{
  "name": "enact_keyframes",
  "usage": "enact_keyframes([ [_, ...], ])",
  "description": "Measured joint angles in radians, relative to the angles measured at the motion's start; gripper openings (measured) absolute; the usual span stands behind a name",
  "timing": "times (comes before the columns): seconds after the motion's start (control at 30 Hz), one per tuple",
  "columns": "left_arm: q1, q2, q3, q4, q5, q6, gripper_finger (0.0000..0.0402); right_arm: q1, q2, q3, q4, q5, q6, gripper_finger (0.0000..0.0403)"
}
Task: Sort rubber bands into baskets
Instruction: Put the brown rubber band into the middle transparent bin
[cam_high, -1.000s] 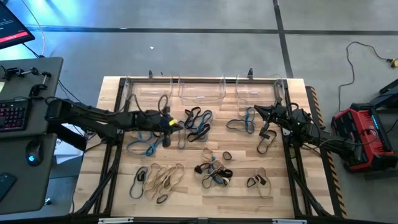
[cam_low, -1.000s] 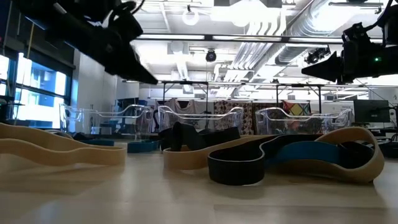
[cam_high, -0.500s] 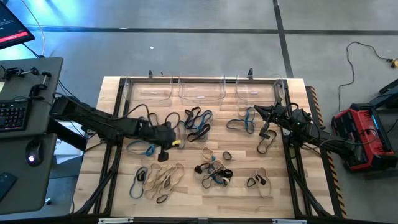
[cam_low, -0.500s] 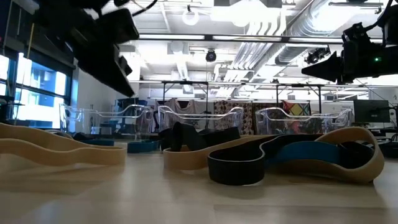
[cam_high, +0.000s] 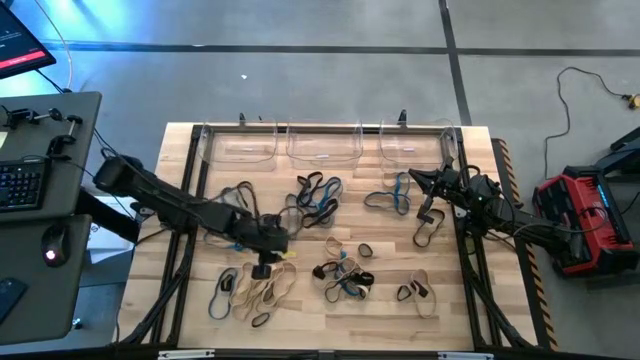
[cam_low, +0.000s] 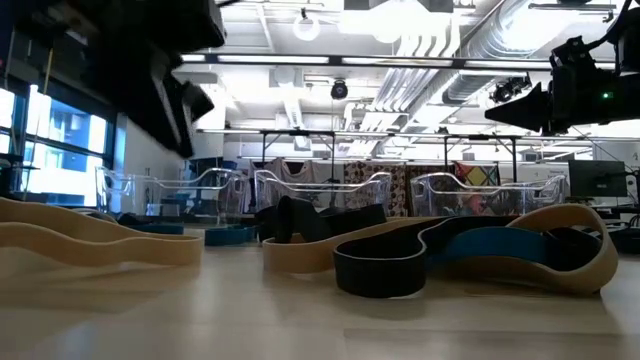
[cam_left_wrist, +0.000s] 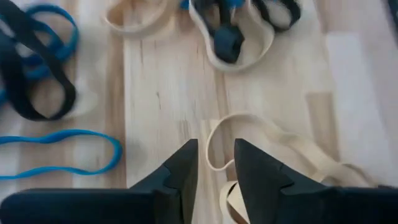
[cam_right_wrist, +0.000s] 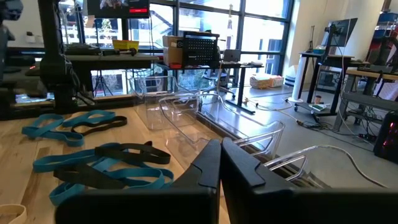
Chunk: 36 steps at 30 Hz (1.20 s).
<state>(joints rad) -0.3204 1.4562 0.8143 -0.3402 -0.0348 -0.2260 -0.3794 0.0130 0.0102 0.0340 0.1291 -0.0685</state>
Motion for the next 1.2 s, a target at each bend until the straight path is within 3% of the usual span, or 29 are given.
enact_keyframes([
  [0.7, 0.007, 0.278, 0.063, 0.014, -0.007, 0.118, 0.0106, 0.000, 0.001, 0.000, 0.000, 0.000, 0.000, 0.0000],
  [0.83, 0.007, 0.273, 0.062, 0.014, -0.003, 0.144, 0.0076, 0.000, 0.001, 0.000, 0.000, 0.000, 0.000, 0.0000],
  [1.0, 0.007, 0.246, 0.085, -0.029, -0.002, 0.126, 0.0009, 0.000, 0.001, 0.000, 0.000, 0.000, 0.000, 0.0000],
  [1.2, 0.030, 0.193, 0.206, -0.191, -0.019, 0.116, 0.0003, 0.000, 0.001, 0.000, 0.000, 0.000, 0.000, 0.0000],
])
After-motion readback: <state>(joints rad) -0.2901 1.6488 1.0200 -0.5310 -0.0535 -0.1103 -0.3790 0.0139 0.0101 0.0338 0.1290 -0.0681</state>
